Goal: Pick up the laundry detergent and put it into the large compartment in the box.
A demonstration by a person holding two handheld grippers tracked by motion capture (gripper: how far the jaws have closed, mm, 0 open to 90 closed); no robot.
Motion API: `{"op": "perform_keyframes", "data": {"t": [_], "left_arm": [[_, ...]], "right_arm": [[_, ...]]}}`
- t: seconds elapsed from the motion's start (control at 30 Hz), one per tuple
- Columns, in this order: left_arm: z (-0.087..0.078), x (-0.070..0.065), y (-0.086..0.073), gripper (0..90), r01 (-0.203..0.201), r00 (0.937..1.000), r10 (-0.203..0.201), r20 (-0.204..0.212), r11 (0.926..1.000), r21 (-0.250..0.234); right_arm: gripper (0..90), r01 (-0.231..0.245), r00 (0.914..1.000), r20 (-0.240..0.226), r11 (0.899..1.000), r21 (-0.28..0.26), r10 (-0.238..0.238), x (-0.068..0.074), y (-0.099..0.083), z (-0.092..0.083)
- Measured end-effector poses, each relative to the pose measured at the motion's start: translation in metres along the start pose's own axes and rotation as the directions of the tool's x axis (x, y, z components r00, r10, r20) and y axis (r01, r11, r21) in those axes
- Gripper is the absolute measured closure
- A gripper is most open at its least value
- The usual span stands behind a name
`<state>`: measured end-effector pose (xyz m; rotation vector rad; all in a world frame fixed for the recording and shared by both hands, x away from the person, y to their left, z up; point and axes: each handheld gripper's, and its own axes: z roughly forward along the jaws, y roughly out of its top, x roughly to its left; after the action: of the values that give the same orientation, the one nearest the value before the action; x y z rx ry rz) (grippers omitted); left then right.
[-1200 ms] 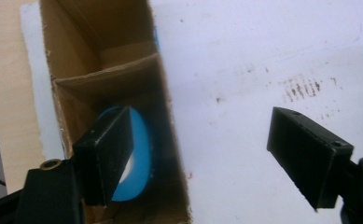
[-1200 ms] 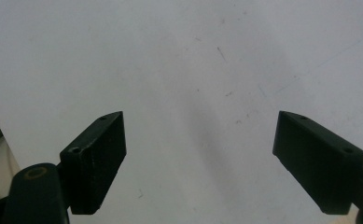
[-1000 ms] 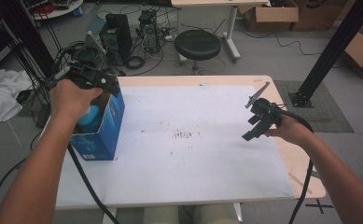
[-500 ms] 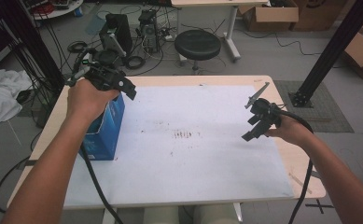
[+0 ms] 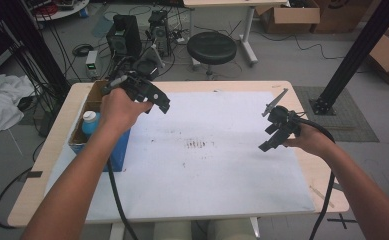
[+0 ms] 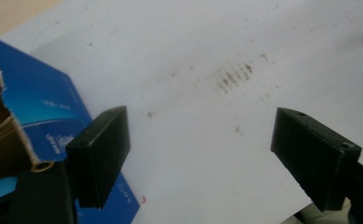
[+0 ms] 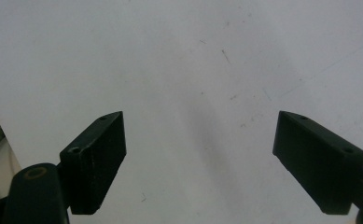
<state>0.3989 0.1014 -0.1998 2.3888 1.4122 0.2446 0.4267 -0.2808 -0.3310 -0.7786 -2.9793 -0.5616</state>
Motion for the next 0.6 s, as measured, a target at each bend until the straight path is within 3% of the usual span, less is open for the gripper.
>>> {"op": "perform_keyframes", "data": {"t": [0.6], "left_arm": [[0.035, -0.034, 0.014, 20.7, -0.088, 0.9956, 0.087, 0.036, 0.9957, 0.029]], "right_arm": [[17.1, -0.003, 0.9999, 0.014, 1.0, -0.015, 0.004, 0.003, -0.001, -0.012]]}}
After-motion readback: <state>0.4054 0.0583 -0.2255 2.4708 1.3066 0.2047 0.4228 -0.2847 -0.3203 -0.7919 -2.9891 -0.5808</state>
